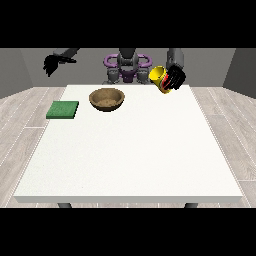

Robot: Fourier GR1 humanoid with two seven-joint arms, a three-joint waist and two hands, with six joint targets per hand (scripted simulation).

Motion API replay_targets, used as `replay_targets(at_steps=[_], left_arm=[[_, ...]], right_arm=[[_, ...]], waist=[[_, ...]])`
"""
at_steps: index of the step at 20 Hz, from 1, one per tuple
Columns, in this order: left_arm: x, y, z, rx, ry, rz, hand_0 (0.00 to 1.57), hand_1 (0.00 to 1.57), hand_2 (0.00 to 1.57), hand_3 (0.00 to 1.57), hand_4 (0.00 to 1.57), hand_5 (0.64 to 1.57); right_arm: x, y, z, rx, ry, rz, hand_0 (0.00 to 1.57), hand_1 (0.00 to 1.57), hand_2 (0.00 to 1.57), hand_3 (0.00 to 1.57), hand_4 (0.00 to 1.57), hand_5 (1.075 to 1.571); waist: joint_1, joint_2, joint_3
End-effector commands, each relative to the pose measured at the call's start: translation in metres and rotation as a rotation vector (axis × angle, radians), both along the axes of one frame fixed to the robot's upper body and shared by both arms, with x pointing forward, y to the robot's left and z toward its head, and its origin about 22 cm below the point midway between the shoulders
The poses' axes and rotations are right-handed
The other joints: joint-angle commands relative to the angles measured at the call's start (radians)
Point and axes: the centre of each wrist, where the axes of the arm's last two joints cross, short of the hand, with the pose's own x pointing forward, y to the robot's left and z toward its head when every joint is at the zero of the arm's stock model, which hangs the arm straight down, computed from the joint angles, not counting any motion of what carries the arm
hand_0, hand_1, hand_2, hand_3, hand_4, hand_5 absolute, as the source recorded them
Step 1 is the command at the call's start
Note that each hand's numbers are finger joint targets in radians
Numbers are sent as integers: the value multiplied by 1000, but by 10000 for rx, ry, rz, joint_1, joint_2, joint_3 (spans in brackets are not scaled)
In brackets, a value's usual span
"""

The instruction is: Pick the cup and pour the ball into the bowl, then pick the bowl and place it on the pad

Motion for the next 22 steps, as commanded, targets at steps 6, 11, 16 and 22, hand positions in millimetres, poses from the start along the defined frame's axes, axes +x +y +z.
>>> replay_targets(at_steps=[6,11,16,22], left_arm=[[18,-65,20,3041,-34,546,1516,1516,1571,1571,1571,1211],[25,-115,38,6075,-1061,-34,1553,1553,1571,1571,1530,1298],[6,-172,13,8772,-539,-1465,1482,1482,1571,1571,1571,1204],[1,-204,11,12675,-1035,-1731,1533,1533,1571,1571,1556,1164]], right_arm=[[4,3,-4,48,432,372,0,0,0,0,0,1570],[4,-15,-7,187,427,89,0,0,0,0,0,1571],[4,-5,-18,263,788,112,0,0,0,0,0,1571],[11,-4,-14,281,695,647,0,0,0,0,0,1570]], waist=[[-449,-589,2],[-238,-648,22],[-358,-1023,13],[-691,-822,11]])
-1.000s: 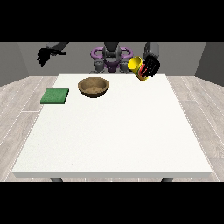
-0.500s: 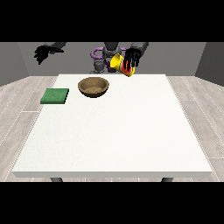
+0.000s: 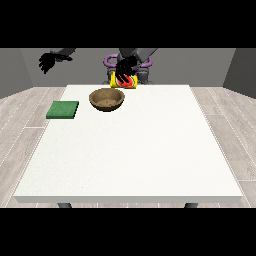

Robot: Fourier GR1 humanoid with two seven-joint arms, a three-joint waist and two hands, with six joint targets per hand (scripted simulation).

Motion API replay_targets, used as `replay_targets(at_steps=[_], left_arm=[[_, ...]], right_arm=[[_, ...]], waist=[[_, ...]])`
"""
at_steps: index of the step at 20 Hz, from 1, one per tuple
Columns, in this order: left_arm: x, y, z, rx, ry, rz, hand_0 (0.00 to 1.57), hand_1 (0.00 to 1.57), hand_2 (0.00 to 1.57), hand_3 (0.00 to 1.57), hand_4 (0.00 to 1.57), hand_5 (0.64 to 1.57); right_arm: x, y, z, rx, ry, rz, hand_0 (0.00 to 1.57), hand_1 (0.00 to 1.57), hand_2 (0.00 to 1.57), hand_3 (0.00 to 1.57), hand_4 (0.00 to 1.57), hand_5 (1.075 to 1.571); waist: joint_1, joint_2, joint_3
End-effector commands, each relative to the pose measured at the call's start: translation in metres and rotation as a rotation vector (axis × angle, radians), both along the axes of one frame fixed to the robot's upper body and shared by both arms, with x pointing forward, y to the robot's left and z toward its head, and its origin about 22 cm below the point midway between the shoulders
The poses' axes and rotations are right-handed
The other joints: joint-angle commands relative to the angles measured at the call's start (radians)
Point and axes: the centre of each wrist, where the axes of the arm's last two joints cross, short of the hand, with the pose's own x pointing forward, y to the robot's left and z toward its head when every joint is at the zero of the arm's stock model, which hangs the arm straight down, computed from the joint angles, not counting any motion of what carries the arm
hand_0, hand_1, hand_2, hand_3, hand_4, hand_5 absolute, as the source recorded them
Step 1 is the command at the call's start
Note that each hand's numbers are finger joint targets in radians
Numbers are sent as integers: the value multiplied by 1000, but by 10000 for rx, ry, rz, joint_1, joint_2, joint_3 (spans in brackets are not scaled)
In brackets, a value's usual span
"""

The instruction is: Pick the cup and pour the ball into the bowl, then pick the bowl and place it on the pad

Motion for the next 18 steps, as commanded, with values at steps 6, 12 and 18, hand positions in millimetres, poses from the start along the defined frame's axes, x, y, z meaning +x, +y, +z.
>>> replay_targets(at_steps=[6,12,18], left_arm=[[-26,-39,-29,4565,-775,-851,1457,1457,1571,1571,1509,1178],[-11,-44,12,4848,-897,-1275,1446,1446,1571,1571,1529,1134],[-9,8,-2,-3876,664,1800,1301,1301,1571,1571,1571,1190]], right_arm=[[-11,-11,-9,35,66,-151,0,0,0,0,0,1571],[-5,7,-19,209,637,-254,0,0,0,0,0,1569],[-29,-4,-28,333,1315,-809,0,0,0,0,0,1567]], waist=[[192,-234,-14],[615,-182,-21],[957,-659,-157]])
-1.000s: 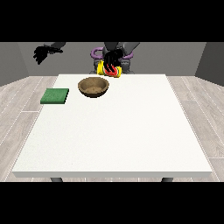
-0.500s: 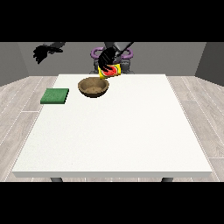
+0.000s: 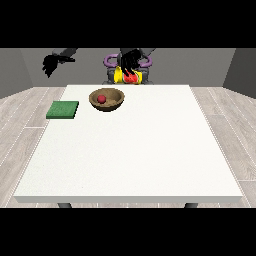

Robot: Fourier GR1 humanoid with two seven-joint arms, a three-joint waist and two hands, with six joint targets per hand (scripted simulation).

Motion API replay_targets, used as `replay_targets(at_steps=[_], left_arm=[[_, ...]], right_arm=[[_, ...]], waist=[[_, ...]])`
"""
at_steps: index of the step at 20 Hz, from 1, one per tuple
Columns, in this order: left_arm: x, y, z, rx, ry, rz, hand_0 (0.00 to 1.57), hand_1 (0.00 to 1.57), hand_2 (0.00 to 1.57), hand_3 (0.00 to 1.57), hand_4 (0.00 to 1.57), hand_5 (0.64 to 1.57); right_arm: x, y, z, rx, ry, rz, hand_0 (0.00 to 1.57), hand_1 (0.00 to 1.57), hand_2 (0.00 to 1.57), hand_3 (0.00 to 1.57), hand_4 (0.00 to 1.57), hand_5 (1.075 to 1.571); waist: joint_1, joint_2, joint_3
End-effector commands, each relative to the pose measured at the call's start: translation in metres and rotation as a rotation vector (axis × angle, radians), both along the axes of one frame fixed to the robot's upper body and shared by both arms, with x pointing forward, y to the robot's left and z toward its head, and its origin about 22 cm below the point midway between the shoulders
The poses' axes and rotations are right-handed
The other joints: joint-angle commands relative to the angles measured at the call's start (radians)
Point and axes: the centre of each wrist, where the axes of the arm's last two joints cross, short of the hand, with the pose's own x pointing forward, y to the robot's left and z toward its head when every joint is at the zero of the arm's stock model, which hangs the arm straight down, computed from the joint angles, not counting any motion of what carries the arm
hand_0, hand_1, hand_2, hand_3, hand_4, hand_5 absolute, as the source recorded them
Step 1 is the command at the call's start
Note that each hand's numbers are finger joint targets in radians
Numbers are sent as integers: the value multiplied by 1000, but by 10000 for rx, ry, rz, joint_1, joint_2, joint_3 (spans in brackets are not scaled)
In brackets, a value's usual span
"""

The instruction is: Pick the cup and pour the ball into the bowl, then pick the bowl and place it on the pad

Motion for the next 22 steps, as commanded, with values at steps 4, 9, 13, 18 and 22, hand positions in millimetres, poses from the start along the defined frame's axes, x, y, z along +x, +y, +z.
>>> replay_targets(at_steps=[4,9,13,18,22], left_arm=[[-5,43,-9,-8411,795,2435,1023,1023,1257,941,1391,1300],[-21,69,-20,-13805,1235,3471,0,0,0,0,0,1541],[-38,81,-21,-16389,1917,1799,0,0,0,0,0,1560],[-69,99,-54,-17702,3170,-138,0,0,0,0,0,1565],[-57,117,-37,-17816,3727,-836,0,0,0,0,0,1563]], right_arm=[[-16,6,-12,10,486,-208,0,0,0,0,225,1565],[9,42,-8,357,-337,368,0,0,0,0,331,1568],[19,84,-15,330,-461,188,0,0,0,0,297,1571],[13,131,-35,608,-19,-607,0,0,0,0,295,1570],[27,156,-38,694,-325,-1223,0,0,0,0,324,1569]], waist=[[564,-77,-102],[86,1204,-191],[282,1403,-86],[1029,1537,30],[1569,1798,61]])
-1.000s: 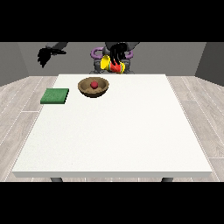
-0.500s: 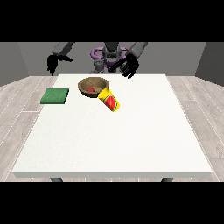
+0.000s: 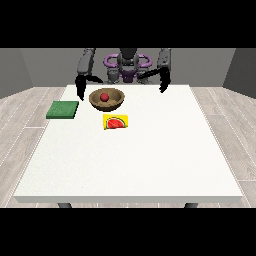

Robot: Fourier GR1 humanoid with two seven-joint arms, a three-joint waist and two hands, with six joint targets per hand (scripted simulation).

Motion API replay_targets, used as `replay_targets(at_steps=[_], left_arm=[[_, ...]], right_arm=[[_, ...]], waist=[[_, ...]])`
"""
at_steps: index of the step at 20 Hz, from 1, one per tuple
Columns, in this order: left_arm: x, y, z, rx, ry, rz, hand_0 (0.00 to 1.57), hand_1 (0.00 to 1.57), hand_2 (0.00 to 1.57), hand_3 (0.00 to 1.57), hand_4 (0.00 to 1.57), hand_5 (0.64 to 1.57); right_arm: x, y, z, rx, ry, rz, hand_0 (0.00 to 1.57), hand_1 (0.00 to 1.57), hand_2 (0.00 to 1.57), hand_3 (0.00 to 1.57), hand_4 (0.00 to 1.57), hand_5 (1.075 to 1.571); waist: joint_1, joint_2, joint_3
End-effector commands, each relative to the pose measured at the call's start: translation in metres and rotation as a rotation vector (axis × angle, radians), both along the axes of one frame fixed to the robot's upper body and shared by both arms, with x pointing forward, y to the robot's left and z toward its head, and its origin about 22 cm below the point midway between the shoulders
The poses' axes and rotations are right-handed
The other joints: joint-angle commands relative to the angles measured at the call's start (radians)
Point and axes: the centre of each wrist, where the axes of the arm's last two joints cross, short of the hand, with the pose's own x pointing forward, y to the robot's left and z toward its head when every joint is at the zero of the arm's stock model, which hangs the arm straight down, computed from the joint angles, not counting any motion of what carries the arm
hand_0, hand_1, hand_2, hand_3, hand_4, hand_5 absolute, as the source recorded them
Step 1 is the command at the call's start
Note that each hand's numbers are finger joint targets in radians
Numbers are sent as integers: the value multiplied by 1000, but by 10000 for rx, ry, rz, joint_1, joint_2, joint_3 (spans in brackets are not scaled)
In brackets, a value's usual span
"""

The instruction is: Pick the cup and pour the ball into the bowl, then pick the bowl and place it on the pad

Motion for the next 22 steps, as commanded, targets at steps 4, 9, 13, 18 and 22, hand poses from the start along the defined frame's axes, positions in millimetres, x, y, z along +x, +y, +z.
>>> replay_targets(at_steps=[4,9,13,18,22], left_arm=[[-9,54,-19,-746,-425,31,0,0,0,0,0,1564],[-14,42,1,-623,-632,-656,0,0,0,0,0,1565],[-3,44,14,-725,-604,-404,0,0,0,0,0,1565],[-19,80,5,-699,-453,-637,0,0,0,0,0,1566],[-16,55,24,-608,-1080,-1056,0,0,0,0,0,1566]], right_arm=[[18,25,2,49,163,-26,0,0,0,0,285,1567],[6,-1,-38,20,155,-836,0,0,0,0,214,1565],[20,26,-37,47,277,-401,0,0,0,0,160,1563],[15,38,-49,66,586,-540,0,0,0,0,126,1562],[6,5,-61,1061,2269,-1963,0,0,0,0,464,1547]], waist=[[-302,108,43],[404,411,49],[140,524,47],[275,199,45],[905,825,57]])
